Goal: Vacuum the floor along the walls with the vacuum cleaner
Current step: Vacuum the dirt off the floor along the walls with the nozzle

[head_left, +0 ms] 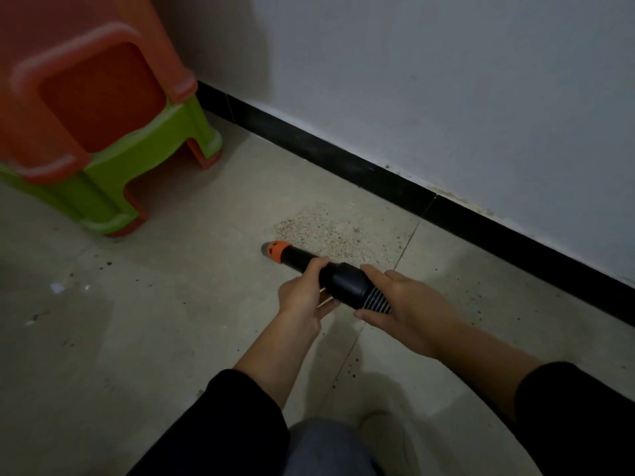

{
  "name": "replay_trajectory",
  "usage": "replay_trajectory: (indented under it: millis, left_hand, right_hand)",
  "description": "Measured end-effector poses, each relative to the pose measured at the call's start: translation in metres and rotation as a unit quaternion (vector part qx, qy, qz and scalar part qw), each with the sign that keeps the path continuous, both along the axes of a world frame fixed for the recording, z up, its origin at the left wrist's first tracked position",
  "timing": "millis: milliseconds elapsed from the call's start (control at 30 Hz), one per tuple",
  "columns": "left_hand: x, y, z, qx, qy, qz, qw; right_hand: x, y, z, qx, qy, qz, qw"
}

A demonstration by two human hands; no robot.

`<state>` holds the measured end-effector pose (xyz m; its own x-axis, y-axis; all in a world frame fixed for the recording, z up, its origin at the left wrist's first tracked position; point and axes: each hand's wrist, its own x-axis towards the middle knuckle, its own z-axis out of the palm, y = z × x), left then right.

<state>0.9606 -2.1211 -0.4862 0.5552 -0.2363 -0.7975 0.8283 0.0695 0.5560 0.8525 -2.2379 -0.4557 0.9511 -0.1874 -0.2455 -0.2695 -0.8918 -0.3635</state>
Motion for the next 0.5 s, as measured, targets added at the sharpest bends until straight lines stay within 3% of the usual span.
replay_trajectory:
  millis: [500]
  left_hand:
    - [0.031,-0.02,-0.007,0.015,-0.026,-0.006,1.0]
  right_hand:
    - [0.021,-0.001,-0.008,-0.004,-0.048,-0.046,0.998]
